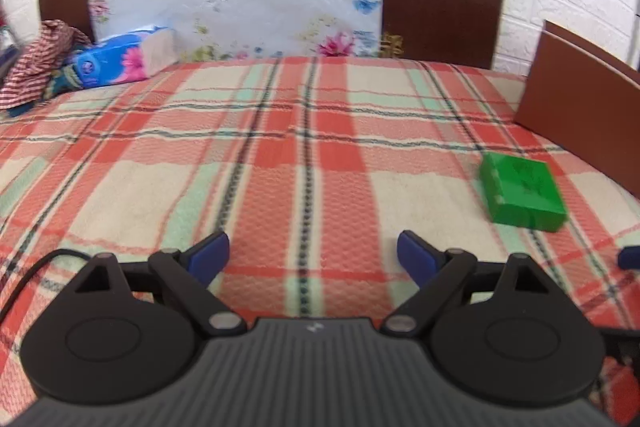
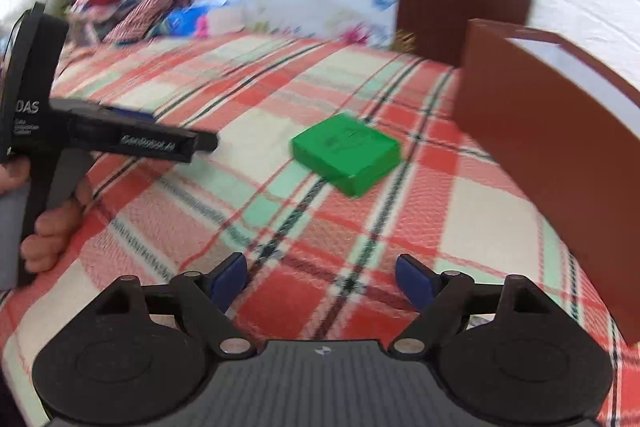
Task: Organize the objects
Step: 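Push the green box with the right gripper while the left gripper grasps it, then carry the green box into the brown box and open the left gripper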
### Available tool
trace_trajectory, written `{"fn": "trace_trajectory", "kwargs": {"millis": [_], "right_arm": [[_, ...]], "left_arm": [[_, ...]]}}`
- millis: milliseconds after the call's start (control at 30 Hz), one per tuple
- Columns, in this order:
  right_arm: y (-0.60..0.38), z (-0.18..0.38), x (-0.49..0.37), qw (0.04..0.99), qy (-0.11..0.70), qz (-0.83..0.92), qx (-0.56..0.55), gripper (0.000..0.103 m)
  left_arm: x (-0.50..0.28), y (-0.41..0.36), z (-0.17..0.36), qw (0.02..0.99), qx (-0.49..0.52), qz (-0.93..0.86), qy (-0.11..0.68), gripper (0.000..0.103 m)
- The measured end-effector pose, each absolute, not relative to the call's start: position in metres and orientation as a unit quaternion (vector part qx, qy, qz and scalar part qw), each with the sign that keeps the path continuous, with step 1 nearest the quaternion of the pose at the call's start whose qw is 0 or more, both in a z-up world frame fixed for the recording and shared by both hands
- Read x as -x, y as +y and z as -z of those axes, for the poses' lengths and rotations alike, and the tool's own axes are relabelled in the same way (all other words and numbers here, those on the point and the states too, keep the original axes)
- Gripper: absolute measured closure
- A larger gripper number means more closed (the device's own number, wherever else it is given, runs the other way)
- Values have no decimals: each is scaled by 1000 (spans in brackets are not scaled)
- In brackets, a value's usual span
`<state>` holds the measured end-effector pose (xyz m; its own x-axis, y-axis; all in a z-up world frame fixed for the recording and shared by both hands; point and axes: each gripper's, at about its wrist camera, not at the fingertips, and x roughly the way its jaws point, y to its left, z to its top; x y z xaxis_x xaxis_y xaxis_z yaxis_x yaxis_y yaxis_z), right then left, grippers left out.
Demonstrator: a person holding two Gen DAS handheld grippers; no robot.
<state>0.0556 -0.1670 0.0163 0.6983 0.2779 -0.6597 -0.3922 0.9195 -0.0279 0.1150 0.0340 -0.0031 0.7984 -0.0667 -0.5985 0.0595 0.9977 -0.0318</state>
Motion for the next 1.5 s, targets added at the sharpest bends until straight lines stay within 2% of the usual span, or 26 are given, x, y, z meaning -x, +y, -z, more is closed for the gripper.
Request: {"fn": "trace_trajectory", "kwargs": {"millis": [33,67,200,300,367,400,467,500,533,700,867,1033,1200,1300,1400,1500], "right_arm": [[-168,-17,-60,922,338,-173,81,22],[-169,-17,-64,925,333,-163,80,22],[-165,-17,-88,930,327,-152,74,21],[-157,-9,-109,929,330,-148,74,18],[-153,-8,-122,930,327,-153,68,17],[-150,-7,-127,929,327,-157,68,16],[-144,-4,-136,927,330,-164,69,16],[-143,-4,-139,926,330,-170,64,19],[-142,-4,-142,925,330,-178,59,22],[-139,-9,-125,934,301,-177,74,27],[-148,-33,-80,965,206,-104,123,27],[-200,-77,-54,986,124,-22,114,27],[-263,-90,-54,988,117,37,91,27],[-294,-85,-61,987,133,57,70,26],[-311,-76,-70,984,148,81,63,15],[-317,-72,-64,985,138,89,59,13]], "left_arm": [[-117,32,-2,946,19,53,320,21],[-119,29,-8,943,32,73,324,23],[-138,8,-36,936,69,127,322,24],[-165,-14,-40,915,76,160,362,24],[-178,-28,-32,907,56,162,385,31],[-183,-34,-25,902,49,162,396,43],[-188,-33,-15,893,79,176,407,51],[-187,-31,-13,888,98,187,408,64],[-187,-31,-12,885,108,192,409,65],[-167,-45,-29,901,67,183,388,65],[-142,-71,-78,915,54,227,330,66],[-128,-127,-128,919,32,297,259,65],[-138,-198,-137,905,0,344,251,65],[-146,-231,-129,899,-13,350,263,61],[-155,-254,-117,903,-33,325,279,57],[-162,-253,-110,907,-32,300,294,55]]}}
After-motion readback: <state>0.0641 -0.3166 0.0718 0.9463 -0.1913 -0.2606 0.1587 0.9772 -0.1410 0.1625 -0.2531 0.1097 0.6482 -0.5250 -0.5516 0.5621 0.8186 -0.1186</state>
